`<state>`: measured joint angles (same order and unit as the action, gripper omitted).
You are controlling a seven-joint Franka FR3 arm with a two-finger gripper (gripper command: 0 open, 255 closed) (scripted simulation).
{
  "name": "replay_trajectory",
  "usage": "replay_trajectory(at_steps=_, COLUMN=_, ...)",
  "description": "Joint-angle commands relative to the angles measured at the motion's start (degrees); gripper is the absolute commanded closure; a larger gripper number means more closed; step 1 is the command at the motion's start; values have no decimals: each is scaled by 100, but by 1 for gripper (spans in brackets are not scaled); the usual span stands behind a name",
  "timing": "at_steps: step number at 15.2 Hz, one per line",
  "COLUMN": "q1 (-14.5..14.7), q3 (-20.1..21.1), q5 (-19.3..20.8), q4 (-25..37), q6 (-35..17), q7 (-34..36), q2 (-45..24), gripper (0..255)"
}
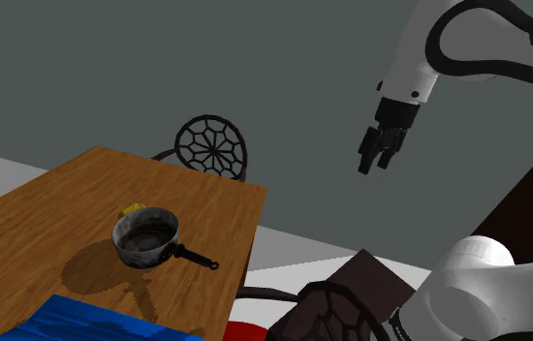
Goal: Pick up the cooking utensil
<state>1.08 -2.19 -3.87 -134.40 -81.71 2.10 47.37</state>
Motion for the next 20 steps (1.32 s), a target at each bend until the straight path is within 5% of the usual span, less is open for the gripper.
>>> replay_trajectory(at_steps=1, q1=0, q3=0, q5=0, q4=0, q6=0, q7=0, q2=0, gripper=0)
replay_trajectory(at_steps=11, q1=412, q3=991, q5=-553, q4=-131, q6=-1457, q7=666, q2=-1151, gripper=0)
replay_trajectory(at_steps=20, q1=664, q3=1835, q5=-630, q4=354, q6=-2637, q7=1311, q2=-2662, gripper=0)
